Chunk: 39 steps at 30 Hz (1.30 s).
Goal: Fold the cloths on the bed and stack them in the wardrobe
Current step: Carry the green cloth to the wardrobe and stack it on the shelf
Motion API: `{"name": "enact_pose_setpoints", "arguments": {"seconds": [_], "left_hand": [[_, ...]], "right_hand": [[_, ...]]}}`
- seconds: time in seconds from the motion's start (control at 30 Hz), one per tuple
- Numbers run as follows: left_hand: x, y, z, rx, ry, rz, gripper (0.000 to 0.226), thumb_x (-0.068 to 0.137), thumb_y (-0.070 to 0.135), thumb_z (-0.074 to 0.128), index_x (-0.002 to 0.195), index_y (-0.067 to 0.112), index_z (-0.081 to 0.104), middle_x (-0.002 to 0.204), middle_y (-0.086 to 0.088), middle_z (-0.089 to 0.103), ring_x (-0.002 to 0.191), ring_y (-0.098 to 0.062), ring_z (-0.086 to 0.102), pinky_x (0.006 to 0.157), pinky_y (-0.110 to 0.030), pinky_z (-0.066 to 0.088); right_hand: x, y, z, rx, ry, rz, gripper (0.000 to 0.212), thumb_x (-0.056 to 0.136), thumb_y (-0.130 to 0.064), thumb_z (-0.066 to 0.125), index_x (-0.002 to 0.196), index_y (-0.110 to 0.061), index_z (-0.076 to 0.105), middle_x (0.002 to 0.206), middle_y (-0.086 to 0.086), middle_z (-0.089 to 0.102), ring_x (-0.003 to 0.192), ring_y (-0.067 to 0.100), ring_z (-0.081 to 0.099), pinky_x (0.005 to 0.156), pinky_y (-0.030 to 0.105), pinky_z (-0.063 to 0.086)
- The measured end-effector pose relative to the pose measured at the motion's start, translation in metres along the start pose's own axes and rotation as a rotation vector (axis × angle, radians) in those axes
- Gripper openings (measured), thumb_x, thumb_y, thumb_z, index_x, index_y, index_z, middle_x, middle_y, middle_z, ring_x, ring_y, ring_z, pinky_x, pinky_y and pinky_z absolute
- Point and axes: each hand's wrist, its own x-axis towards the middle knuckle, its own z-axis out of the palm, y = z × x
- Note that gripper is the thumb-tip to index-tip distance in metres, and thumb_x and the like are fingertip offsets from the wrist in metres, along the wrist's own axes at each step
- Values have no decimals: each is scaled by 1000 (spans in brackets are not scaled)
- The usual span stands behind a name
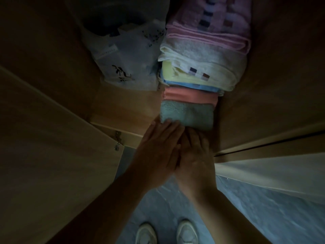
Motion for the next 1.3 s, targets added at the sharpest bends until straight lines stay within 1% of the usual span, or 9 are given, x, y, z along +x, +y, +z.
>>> {"name": "enact_pose_setpoints", "arguments": {"seconds": [0.3,0.43,0.53,0.67,0.77,0.87,1.03,1.13,1.3], "left_hand": [[4,-22,-6,101,-53,-113,61,104,42,27,158,15,40,167,-3,34,158,-25,23,126,-45,9],[-4,-16,-8,-16,45,-67,50,100,29,51,147,14,53,159,-6,46,149,-25,39,121,-46,32],[-13,-12,-6,-102,220,-143,52,88,13,73,138,8,59,145,-13,57,132,-28,53,108,-47,47],[-11,-14,2,-229,256,-197,65,90,6,71,151,4,47,161,-16,40,148,-27,39,122,-30,33],[-2,-17,10,-247,124,-105,64,97,6,61,157,4,38,169,-14,26,158,-26,19,129,-24,13],[11,-20,17,-144,56,5,58,101,13,46,156,0,37,167,-20,28,158,-35,15,130,-37,11],[36,-35,32,85,-96,110,65,101,21,40,162,4,23,169,-17,25,160,-35,8,129,-47,12],[48,-35,26,73,-75,121,64,100,26,32,158,1,32,165,-19,34,158,-38,20,129,-49,15],[60,-36,20,18,-51,45,65,97,30,30,156,2,39,161,-19,41,154,-38,30,126,-51,26]], "right_hand": [[-3,-2,-7,-99,68,95,47,92,-17,63,136,-4,58,138,15,56,124,34,46,110,49,40],[-1,2,-2,-157,105,114,48,93,-16,66,139,-5,57,142,16,52,135,37,41,123,44,22],[0,-1,-1,-147,173,127,44,87,-12,74,129,-11,61,129,15,50,113,34,46,100,48,43],[0,-6,-5,-41,294,26,43,88,0,55,130,-9,55,119,17,47,94,35,46,78,48,49],[7,-8,-6,-44,238,8,55,94,-14,37,147,-12,50,149,16,47,123,37,46,93,46,46],[18,-8,3,-81,199,-10,53,95,-14,38,144,-3,52,156,20,43,146,41,37,110,50,39],[42,-3,14,-177,141,16,57,86,-14,43,137,7,56,145,31,51,140,47,44,121,60,23],[54,-4,14,-242,196,32,57,85,-19,41,133,6,60,139,31,57,132,46,54,123,53,8],[67,2,21,-270,79,46,63,90,-21,28,146,-1,49,151,25,48,144,41,42,123,58,17]]}}
